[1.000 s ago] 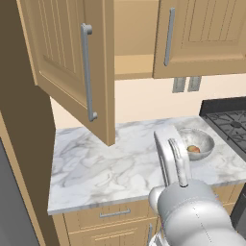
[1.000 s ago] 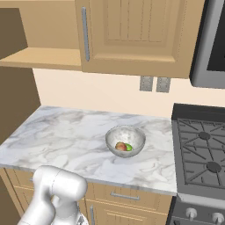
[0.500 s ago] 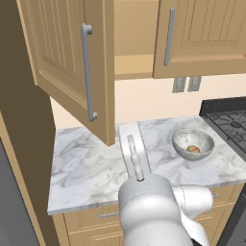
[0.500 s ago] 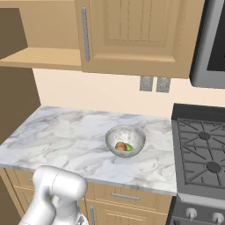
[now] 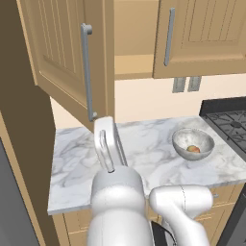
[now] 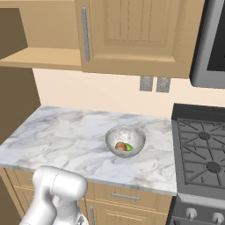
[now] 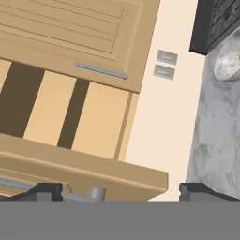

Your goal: Open the cabinet. Pick the kiwi and peach from the cabinet and place them into the bowl. Then close the cabinet.

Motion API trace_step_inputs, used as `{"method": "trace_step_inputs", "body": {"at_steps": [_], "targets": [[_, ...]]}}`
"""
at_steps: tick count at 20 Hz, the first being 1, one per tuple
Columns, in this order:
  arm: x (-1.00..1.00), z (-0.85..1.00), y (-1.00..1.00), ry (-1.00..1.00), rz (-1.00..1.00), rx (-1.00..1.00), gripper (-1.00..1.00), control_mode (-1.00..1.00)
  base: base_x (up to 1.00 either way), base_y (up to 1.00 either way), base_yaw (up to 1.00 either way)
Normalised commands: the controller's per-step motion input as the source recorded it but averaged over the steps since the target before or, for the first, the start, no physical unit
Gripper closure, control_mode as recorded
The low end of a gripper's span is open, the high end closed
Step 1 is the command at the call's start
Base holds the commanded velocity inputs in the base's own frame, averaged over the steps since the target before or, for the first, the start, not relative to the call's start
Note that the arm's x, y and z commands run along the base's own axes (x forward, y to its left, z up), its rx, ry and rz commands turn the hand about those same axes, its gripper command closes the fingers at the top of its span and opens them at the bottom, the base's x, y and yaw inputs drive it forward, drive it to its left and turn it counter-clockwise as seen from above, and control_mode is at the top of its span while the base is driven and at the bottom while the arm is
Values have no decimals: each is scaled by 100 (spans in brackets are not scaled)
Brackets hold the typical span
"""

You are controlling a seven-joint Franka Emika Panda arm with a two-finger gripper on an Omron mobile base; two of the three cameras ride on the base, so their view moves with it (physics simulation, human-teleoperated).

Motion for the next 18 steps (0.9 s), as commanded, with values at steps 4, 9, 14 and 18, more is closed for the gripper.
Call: {"method": "trace_step_inputs", "body": {"at_steps": [4, 9, 14, 18], "targets": [[41, -18, 22, -7, 0, 0, -100, -100, 0, 0, 0], [27, -18, 32, -8, 0, -2, -100, -100, 0, 0, 0], [32, -7, 16, -5, 0, 0, -100, -100, 0, 0, 0], [33, 0, 3, -4, 0, 0, -100, -100, 0, 0, 0]]}}
